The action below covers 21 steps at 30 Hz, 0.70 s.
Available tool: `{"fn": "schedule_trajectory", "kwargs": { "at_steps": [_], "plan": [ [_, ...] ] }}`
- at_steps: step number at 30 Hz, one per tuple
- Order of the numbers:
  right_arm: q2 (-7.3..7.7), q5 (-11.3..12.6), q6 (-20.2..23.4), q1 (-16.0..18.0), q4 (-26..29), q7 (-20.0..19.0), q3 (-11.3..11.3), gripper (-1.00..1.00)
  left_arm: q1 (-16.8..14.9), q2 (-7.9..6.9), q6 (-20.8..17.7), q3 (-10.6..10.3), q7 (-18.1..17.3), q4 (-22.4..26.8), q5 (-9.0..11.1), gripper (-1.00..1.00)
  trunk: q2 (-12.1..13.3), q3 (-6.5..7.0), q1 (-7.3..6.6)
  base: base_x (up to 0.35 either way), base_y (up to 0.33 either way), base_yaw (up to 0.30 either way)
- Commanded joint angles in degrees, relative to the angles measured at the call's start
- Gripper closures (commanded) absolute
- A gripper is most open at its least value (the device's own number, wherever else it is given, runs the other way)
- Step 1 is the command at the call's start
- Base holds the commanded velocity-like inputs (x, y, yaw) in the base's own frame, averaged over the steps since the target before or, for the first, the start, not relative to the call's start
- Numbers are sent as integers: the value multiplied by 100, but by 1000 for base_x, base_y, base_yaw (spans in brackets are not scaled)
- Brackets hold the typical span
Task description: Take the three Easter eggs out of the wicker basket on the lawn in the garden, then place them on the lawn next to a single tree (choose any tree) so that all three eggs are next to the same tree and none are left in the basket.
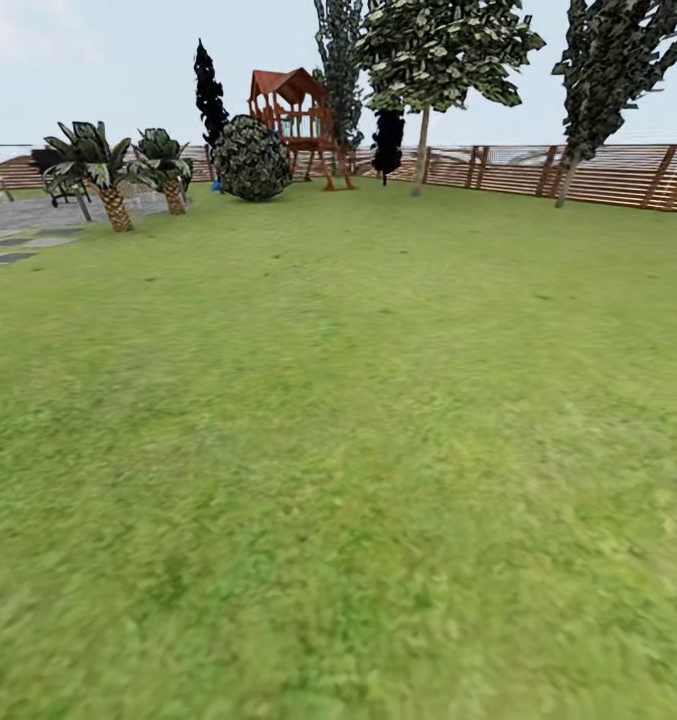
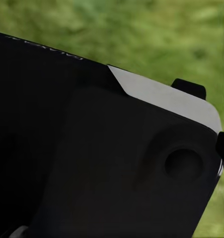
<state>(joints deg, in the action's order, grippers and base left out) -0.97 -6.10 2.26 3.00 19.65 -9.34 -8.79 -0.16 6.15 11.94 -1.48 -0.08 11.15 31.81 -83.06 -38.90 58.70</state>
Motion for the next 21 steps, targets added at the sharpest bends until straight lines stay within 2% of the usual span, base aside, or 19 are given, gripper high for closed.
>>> {"fn": "schedule_trajectory", "kwargs": {
  "at_steps": [1, 9, 21],
  "plan": [
    [0, -61, 24, -1, 12, -15, 9, -100, -2, 0, 17, -17, -1, 0, 36, -100, -2, -10, 3, 333, -153, 205],
    [0, -62, 28, -1, 11, -15, 9, -100, -2, 0, 19, -18, -1, 0, 36, -100, -2, -49, 3, 333, -153, 186],
    [0, -60, 29, -1, 11, -23, 9, -100, -2, 0, 19, -18, -1, 0, 36, -100, -2, -57, 3, 333, -153, 22]
  ]
}}
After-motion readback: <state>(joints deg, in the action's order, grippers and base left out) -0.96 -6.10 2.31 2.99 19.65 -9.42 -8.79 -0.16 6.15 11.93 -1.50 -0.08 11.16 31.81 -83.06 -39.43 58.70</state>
